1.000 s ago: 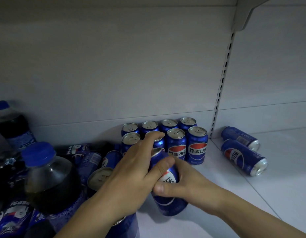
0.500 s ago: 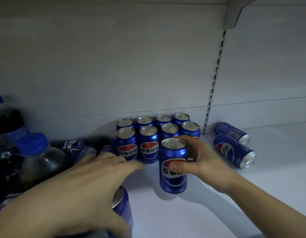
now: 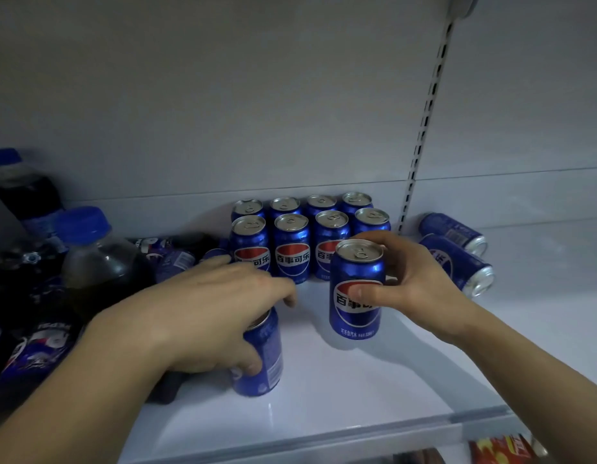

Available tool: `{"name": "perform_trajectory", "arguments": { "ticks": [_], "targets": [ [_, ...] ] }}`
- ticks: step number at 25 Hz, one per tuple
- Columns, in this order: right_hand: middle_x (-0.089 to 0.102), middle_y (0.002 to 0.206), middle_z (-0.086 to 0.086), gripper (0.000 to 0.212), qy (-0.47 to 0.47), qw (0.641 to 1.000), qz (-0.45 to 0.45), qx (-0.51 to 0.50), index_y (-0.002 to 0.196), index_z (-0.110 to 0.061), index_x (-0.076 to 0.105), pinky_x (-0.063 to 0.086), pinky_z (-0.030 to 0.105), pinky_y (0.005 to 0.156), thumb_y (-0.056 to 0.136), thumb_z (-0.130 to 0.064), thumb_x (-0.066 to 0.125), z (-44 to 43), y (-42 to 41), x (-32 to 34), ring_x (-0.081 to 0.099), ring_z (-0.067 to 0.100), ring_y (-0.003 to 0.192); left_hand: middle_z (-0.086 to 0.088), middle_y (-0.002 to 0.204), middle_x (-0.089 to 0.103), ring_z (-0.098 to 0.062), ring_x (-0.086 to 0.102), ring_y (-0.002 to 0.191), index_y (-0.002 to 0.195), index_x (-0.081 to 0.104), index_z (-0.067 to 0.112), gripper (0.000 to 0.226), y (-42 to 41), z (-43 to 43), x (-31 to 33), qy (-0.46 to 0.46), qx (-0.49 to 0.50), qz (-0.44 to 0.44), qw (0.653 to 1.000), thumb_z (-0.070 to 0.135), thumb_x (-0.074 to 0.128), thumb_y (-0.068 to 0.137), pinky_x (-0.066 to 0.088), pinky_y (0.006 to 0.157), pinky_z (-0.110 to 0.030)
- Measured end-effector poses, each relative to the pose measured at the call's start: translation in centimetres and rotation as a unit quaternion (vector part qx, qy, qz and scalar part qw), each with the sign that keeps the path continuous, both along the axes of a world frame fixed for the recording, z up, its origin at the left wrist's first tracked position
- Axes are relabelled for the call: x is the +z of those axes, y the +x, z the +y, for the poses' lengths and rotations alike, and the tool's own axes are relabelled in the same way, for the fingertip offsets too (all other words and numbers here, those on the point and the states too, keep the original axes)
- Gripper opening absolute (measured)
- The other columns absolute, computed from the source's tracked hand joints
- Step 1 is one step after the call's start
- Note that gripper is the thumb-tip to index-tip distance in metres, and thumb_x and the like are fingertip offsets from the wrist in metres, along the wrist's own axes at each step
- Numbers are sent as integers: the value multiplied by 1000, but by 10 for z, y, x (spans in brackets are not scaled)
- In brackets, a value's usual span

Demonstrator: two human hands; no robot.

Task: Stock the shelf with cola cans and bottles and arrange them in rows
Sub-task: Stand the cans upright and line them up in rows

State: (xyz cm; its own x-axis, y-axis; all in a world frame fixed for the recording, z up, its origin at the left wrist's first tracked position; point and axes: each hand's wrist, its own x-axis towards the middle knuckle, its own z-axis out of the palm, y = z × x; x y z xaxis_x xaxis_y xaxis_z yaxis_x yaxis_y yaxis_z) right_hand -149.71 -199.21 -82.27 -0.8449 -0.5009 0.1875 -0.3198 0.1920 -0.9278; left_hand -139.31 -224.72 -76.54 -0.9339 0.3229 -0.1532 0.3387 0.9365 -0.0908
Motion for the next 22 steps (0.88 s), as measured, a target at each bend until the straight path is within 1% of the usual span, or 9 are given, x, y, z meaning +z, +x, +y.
{"name": "perform_trajectory", "arguments": {
  "ticks": [2,5,7,9,11,14,16,19,22],
  "targets": [
    [74,114,-7,59,1,1000,2,-12,123,-28,60,58,45,93,74,-12,88,7,-5,-2,71,16,106,23,126,52,-5,50,117,134,40,48,71,-13,13,0,70,2,4,998,47,79,75,47,99,-33],
    [74,113,-5,60,-4,1000,-12,-24,122,-26,59,59,45,91,73,-8,87,18,-14,-6,71,17,104,23,127,49,-1,48,117,133,52,41,62,-37,31,-20,216,-2,63,974,32,83,80,44,99,-25],
    [73,115,-4,63,9,1000,-11,-22,124,-26,59,59,46,92,72,-6,88,25,-17,-10,71,18,105,25,132,46,4,47,120,133,55,40,64,-47,35,-38,321,10,100,942,24,85,79,41,101,-17],
    [72,117,-4,65,19,1000,-3,-18,126,-27,59,58,47,93,70,-10,88,32,-20,-15,70,19,107,27,138,44,8,44,127,138,50,43,74,-51,38,-57,408,28,129,903,19,85,78,39,104,-14],
    [71,118,-6,66,15,1000,3,-22,127,-28,58,58,45,94,68,-15,85,36,-22,-19,69,16,109,23,141,43,8,43,130,143,43,43,86,-50,43,-73,465,62,172,866,24,89,73,39,106,-16],
    [68,120,-12,74,37,997,32,-51,131,-35,53,59,38,93,67,-17,87,37,-22,-22,66,10,112,14,139,46,-1,49,124,145,34,43,104,-47,54,-94,509,160,207,820,42,94,60,41,99,-18],
    [66,119,-13,78,51,994,50,-79,128,-41,51,60,39,89,66,-17,91,35,-22,-23,66,9,109,13,141,49,-3,49,124,146,33,41,106,-48,60,-102,530,189,209,800,40,95,60,37,94,-10],
    [64,116,-18,78,37,991,62,-111,125,-44,51,60,39,87,65,-15,92,32,-25,-22,65,6,107,20,130,55,8,53,113,143,38,38,98,-52,64,-104,549,194,212,785,29,94,64,38,84,-1],
    [63,116,-21,80,36,986,77,-143,126,-44,50,60,38,88,65,-16,93,28,-30,-23,63,3,107,31,118,56,19,53,107,136,40,44,90,-51,62,-105,559,182,211,781,22,93,67,41,82,1]
  ]
}}
